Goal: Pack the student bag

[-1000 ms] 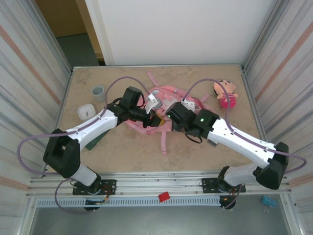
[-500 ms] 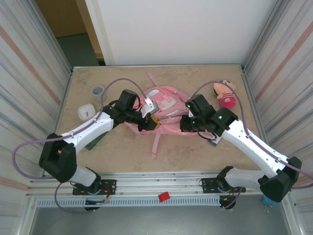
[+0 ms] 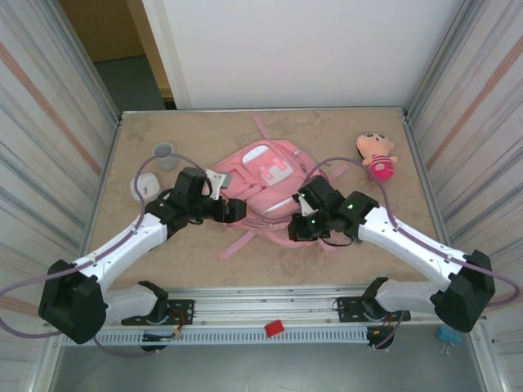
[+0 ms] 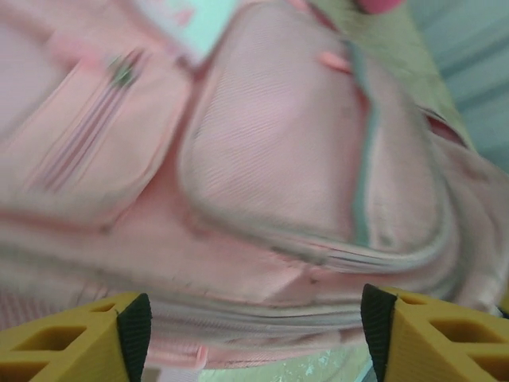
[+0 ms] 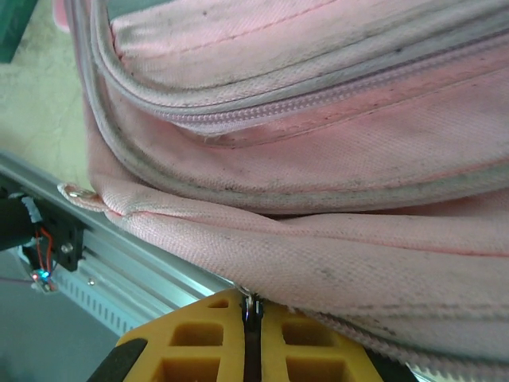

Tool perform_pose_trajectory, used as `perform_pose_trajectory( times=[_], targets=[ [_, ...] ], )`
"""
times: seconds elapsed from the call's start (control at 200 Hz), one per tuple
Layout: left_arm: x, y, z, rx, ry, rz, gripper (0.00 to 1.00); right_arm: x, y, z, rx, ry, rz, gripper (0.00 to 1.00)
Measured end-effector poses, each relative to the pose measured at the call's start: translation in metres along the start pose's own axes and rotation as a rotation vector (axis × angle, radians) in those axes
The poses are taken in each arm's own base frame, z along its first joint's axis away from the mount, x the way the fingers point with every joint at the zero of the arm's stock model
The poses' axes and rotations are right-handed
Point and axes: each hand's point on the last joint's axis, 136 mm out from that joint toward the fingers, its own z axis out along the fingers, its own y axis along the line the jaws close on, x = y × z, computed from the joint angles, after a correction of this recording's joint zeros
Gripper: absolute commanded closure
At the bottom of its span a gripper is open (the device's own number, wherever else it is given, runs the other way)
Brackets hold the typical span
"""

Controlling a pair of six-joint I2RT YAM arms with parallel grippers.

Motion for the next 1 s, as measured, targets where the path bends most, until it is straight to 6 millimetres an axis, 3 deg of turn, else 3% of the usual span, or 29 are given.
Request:
perform_pose_trajectory(
  times=[0.17,0.296,0.511,0.646,0.757,0.842,0.997],
  targets=[
    [0.037,0.039,0.013,-0.124,0.044,-0.258,0.25,0.012,0.005,0.021,-0.007,0.025,0.021,1.0],
    [0.044,0.052,0.025,-0.14,0.025,-0.347,0.25,0.019,0.012,0.036,-0.02,0.028,0.021,1.0],
    [0.026,0.074,0.049,-0.15,-0.04,-0.404,0.25,0.021,0.033,0.063,-0.048,0.013,0.018,1.0],
    [-0.001,0.088,0.052,-0.149,-0.106,-0.439,0.25,0.015,0.039,0.086,-0.053,0.001,0.033,1.0],
    [-0.019,0.083,0.044,-0.118,-0.162,-0.47,0.25,0.011,0.043,0.099,-0.053,-0.012,0.03,1.0],
    [-0.02,0.069,0.033,-0.072,-0.199,-0.5,0.26,0.01,0.046,0.103,-0.052,-0.028,0.029,1.0],
    [0.019,0.025,0.007,0.007,-0.218,-0.521,0.29,0.012,0.053,0.105,-0.054,-0.05,0.006,1.0]
  ],
)
